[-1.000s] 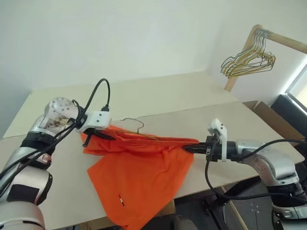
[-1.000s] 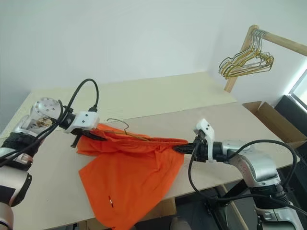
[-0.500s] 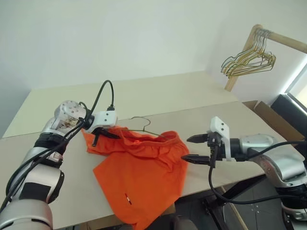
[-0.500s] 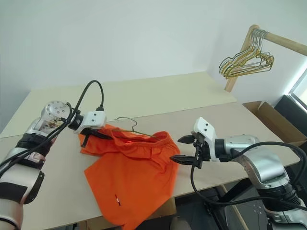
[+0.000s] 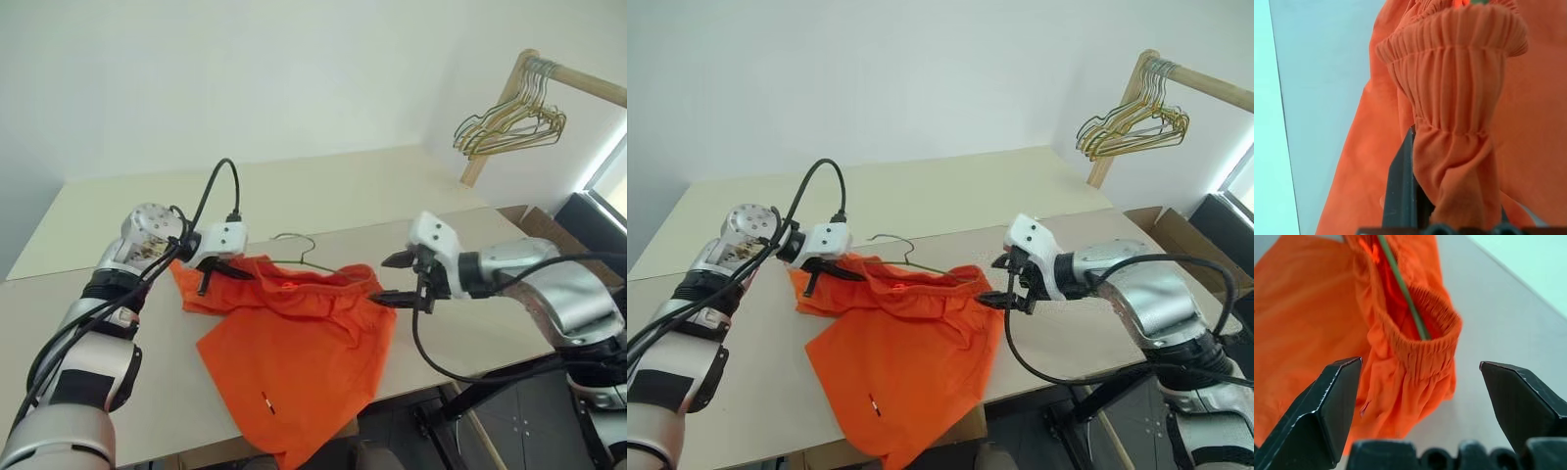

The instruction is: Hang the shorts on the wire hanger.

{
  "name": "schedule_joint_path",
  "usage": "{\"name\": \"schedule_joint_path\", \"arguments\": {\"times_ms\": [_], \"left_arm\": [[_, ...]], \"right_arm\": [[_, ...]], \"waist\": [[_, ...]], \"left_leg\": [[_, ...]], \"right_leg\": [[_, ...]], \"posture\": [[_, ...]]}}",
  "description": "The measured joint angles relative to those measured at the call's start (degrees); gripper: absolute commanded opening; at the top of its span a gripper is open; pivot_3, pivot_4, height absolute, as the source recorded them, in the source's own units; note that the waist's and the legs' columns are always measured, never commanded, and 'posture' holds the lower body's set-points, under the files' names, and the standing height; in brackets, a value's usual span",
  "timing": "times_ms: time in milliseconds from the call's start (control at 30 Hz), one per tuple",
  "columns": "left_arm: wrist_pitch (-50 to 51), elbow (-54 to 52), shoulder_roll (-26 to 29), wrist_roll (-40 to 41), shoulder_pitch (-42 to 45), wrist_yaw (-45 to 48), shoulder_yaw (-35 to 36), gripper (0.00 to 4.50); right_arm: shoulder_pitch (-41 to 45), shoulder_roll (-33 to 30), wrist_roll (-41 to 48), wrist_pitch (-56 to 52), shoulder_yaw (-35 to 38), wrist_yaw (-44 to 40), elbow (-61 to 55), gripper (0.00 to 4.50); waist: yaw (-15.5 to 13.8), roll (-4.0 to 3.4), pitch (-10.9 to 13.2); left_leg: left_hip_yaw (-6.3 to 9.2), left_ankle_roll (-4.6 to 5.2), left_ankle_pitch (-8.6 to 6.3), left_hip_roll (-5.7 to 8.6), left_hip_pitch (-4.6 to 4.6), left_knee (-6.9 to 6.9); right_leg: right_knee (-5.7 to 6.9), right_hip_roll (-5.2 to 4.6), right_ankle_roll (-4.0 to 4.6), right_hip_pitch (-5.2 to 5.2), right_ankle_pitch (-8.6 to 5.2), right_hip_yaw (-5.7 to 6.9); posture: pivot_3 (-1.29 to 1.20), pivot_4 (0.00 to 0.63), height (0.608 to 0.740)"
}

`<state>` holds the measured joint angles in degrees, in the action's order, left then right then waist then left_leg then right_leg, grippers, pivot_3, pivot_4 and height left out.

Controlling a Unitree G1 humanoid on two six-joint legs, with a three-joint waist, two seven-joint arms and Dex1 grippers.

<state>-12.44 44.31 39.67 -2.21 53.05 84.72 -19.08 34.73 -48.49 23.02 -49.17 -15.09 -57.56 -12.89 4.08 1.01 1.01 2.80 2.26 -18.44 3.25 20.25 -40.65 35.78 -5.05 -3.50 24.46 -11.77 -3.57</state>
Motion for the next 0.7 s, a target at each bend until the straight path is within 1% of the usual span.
{"name": "schedule_joint_path", "arguments": {"times_ms": [200, 367, 533, 600, 700], "left_arm": [[0.10, -2.40, 0.07, 0.05, -0.19, 0.61, 0.40, 0.00], [0.19, -4.01, 0.11, 0.08, -0.80, 1.17, 0.90, 0.00], [0.29, -5.06, 0.12, 0.08, -1.32, 1.46, 1.21, 0.00], [0.39, -5.73, 0.12, 0.08, -1.33, 1.62, 1.36, 0.00], [0.61, -6.21, 0.14, 0.08, -1.46, 1.96, 1.43, 0.00]], "right_arm": [[7.38, 4.03, -5.05, 2.04, -6.36, -3.35, 10.07, 4.47], [11.84, 5.85, -8.74, 5.17, -10.82, -8.07, 14.15, 4.47], [12.25, 7.81, -11.96, 6.17, -15.73, -11.53, 16.57, 4.47], [12.25, 8.92, -12.89, 6.35, -16.28, -12.13, 17.67, 4.47], [12.76, 10.50, -13.93, 6.37, -16.28, -12.26, 19.32, 3.94]], "waist": [[0.17, 0.00, 0.00], [0.30, -0.01, 0.00], [0.13, -0.01, 0.00], [0.14, -0.01, 0.00], [0.23, -0.01, 0.00]], "left_leg": [[0.00, -0.04, 0.02, -0.01, 0.00, 0.00], [0.01, -0.06, 0.03, 0.01, 0.03, 0.00], [0.03, -0.08, 0.04, 0.04, 0.05, -0.01], [0.03, -0.09, 0.05, 0.05, 0.05, -0.01], [0.03, -0.16, 0.09, 0.06, 0.05, -0.01]], "right_leg": [[0.07, 0.03, 0.00, 0.10, 0.00, 0.01], [0.09, 0.01, 0.00, 0.14, 0.00, 0.01], [0.12, -0.02, 0.00, 0.15, 0.00, 0.04], [0.13, -0.02, 0.00, 0.16, 0.00, 0.04], [0.17, -0.02, 0.01, 0.22, 0.00, 0.04]], "posture": [[-0.09, 0.000, 0.740], [-0.09, 0.000, 0.740], [-0.08, 0.000, 0.740], [-0.08, 0.000, 0.740], [-0.08, 0.000, 0.740]]}}
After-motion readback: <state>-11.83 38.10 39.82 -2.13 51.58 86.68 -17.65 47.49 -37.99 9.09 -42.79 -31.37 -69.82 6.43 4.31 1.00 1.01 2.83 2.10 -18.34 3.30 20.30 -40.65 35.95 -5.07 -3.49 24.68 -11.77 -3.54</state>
